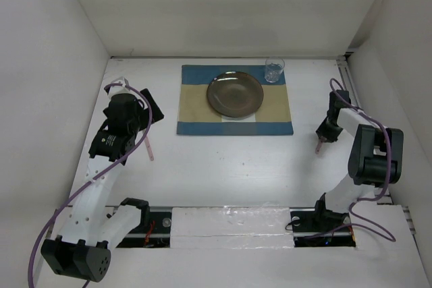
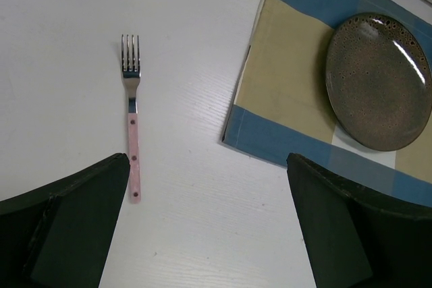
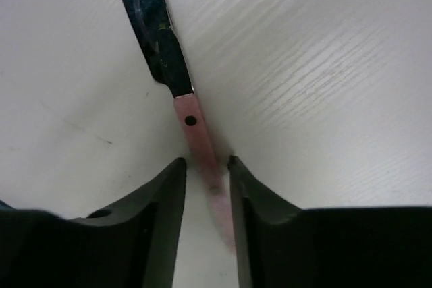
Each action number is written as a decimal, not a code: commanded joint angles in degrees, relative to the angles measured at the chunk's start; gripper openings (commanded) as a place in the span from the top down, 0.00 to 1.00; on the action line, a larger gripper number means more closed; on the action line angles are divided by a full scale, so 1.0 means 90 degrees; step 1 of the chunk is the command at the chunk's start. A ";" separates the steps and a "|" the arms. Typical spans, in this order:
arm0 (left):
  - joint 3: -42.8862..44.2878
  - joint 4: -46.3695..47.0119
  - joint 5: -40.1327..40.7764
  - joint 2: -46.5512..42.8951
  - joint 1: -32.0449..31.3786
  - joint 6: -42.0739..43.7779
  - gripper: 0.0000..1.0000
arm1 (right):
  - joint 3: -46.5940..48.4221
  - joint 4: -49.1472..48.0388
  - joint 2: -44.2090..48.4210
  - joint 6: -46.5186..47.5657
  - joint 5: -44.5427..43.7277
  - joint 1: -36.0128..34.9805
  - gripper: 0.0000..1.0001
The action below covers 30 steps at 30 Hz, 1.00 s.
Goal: Set the dinner table for one person
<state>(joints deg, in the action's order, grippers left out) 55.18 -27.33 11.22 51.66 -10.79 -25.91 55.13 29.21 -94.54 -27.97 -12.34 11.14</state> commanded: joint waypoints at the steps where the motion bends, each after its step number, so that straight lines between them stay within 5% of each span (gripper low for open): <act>1: 0.0256 0.0029 0.0101 -0.0144 0.0017 0.0018 0.00 | 0.0319 0.0240 -0.0324 0.0031 -0.0377 -0.0348 0.66; 3: 0.0256 0.0029 0.0101 -0.0144 0.0017 0.0018 0.00 | 0.0455 0.0357 -0.0403 0.0031 -0.0475 -0.0416 0.92; 5: 0.0256 0.0029 0.0159 -0.0144 0.0017 0.0018 0.00 | 0.0456 0.0358 -0.0404 0.0031 -0.0475 -0.0417 1.00; 14: 0.0256 0.0029 0.0296 -0.0144 -0.0130 0.0018 0.00 | 0.1021 0.0591 0.0153 0.0206 -0.1207 -0.1158 1.00; 19: 0.0198 0.0087 0.0237 -0.0144 -0.0130 0.0018 0.00 | 0.2483 0.1147 -0.0654 0.1006 -0.0301 -0.1422 1.00; 30: 0.0139 0.0146 0.0237 -0.0144 -0.0130 0.0018 0.00 | 0.3648 0.1080 -0.1780 0.1896 0.0941 -0.2321 1.00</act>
<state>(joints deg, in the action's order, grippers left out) 55.22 -27.42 12.58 50.83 -11.79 -25.89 83.96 38.59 -110.21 -14.46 -7.62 -7.84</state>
